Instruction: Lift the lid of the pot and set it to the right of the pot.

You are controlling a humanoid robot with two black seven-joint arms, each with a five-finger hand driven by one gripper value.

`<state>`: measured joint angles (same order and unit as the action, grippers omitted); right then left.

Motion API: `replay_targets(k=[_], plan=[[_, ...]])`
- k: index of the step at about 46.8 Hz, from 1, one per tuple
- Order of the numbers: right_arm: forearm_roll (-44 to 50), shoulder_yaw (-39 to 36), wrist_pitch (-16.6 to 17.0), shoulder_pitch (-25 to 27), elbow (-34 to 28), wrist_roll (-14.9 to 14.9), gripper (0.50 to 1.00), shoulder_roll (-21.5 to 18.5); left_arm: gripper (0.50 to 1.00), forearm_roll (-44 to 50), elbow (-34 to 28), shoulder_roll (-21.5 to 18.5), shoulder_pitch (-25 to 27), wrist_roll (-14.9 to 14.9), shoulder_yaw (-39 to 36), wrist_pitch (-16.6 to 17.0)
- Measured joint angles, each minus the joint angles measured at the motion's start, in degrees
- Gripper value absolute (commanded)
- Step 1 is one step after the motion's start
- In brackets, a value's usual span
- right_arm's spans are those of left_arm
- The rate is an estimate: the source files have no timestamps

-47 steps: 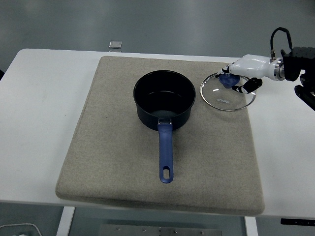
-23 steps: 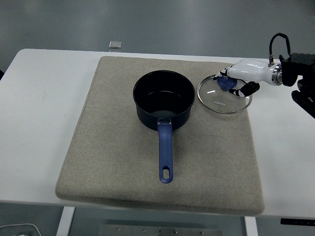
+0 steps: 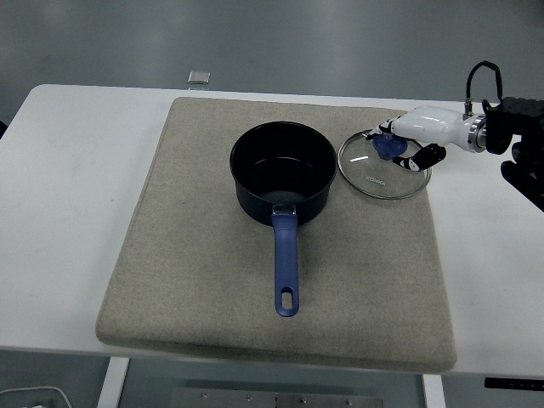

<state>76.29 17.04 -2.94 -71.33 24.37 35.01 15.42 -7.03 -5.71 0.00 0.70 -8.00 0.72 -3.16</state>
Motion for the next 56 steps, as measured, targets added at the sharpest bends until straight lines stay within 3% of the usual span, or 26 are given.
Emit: replay_targets(k=[38, 56], plan=[[-2.01, 0.23, 1.08, -1.23, 0.07, -0.01, 0.897, 1.91, 1.000, 0.00, 0.00, 0.00, 0.00, 0.00, -0.02, 0.00], [-2.01, -0.13, 1.22, -7.16, -0.19, -0.01, 0.897, 3.50, 1.000, -0.01, 0.00, 0.00, 0.01, 0.00, 0.02, 0.00]])
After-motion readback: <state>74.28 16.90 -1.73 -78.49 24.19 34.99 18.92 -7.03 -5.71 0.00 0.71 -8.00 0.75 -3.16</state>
